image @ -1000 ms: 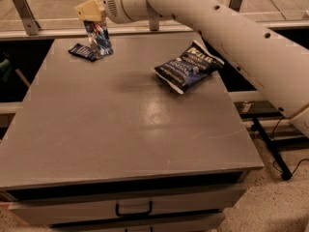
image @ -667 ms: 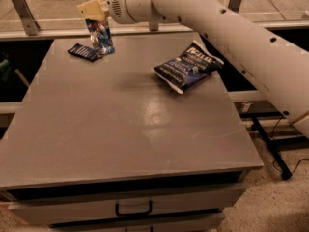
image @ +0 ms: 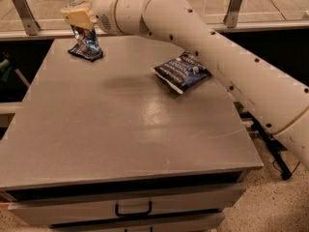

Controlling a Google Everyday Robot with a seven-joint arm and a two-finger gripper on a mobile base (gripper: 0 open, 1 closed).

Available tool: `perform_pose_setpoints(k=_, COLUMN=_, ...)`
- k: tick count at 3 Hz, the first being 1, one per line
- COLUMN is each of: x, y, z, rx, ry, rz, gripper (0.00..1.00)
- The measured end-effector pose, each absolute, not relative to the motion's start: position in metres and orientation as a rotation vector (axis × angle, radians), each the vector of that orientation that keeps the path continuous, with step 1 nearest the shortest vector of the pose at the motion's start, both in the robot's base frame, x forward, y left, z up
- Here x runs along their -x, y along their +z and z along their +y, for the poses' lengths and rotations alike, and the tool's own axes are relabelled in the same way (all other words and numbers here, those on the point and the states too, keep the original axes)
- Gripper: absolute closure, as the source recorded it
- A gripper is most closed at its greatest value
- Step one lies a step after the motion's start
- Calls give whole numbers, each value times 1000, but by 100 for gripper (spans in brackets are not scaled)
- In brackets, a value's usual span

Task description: Place redbull can upright

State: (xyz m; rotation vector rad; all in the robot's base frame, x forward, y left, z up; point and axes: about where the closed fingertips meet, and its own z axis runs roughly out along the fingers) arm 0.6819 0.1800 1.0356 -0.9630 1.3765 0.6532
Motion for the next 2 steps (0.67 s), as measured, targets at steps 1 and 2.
perform_pose_setpoints(k=1, x=-681, y=1021, z=189, rx=1018, ry=608, rz=1300, gripper=100)
perform_pose_setpoints(k=2, x=-681, y=1002, z=191, rx=1019, ry=626, rz=1260, gripper=100)
